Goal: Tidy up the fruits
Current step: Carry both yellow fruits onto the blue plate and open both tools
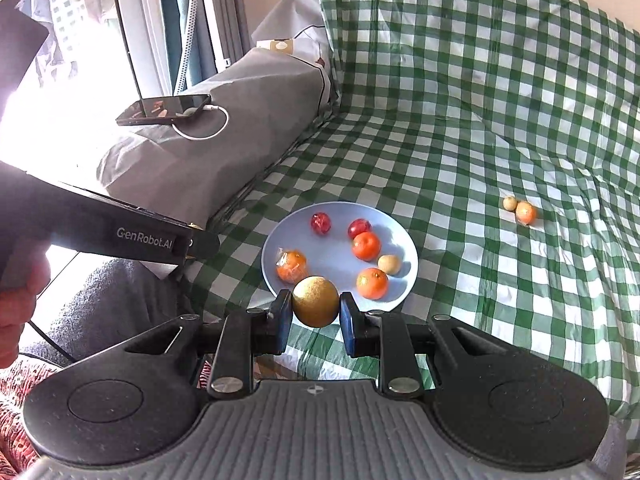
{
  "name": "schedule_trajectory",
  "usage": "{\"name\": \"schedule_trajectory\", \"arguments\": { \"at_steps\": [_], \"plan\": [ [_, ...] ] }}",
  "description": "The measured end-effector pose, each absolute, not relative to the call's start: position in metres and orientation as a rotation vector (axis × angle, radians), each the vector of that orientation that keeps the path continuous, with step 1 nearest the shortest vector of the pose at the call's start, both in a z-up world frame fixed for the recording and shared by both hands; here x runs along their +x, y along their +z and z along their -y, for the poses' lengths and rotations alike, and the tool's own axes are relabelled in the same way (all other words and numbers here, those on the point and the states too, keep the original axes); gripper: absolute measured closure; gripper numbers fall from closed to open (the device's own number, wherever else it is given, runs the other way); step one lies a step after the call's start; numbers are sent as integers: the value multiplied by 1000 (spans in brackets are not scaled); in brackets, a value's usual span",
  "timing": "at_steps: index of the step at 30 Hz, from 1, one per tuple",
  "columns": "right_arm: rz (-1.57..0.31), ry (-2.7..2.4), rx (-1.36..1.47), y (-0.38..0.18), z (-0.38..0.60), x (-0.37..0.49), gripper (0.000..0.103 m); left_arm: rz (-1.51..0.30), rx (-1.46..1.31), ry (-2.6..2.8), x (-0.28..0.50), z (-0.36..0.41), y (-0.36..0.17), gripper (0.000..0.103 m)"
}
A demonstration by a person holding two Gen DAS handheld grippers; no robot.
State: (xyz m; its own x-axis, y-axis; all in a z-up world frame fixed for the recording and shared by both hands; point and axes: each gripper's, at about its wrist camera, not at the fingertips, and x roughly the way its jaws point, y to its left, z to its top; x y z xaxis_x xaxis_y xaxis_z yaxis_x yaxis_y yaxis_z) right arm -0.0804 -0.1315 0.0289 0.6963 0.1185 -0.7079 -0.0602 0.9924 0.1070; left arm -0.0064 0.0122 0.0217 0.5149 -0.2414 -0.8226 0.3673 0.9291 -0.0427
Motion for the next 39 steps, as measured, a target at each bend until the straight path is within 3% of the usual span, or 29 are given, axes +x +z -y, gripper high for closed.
{"name": "schedule_trajectory", "arguments": {
  "at_steps": [35, 37, 39],
  "plan": [
    [-941, 36, 39, -62, 168, 57, 77, -1074, 217, -373, 143, 54, -64, 75],
    [-942, 36, 29, -64, 168, 62, 77, -1086, 230, -365, 147, 56, -70, 68],
    [-945, 47, 27, -64, 168, 66, 75, -1098, 225, -368, 148, 54, -70, 20]
  ]
}}
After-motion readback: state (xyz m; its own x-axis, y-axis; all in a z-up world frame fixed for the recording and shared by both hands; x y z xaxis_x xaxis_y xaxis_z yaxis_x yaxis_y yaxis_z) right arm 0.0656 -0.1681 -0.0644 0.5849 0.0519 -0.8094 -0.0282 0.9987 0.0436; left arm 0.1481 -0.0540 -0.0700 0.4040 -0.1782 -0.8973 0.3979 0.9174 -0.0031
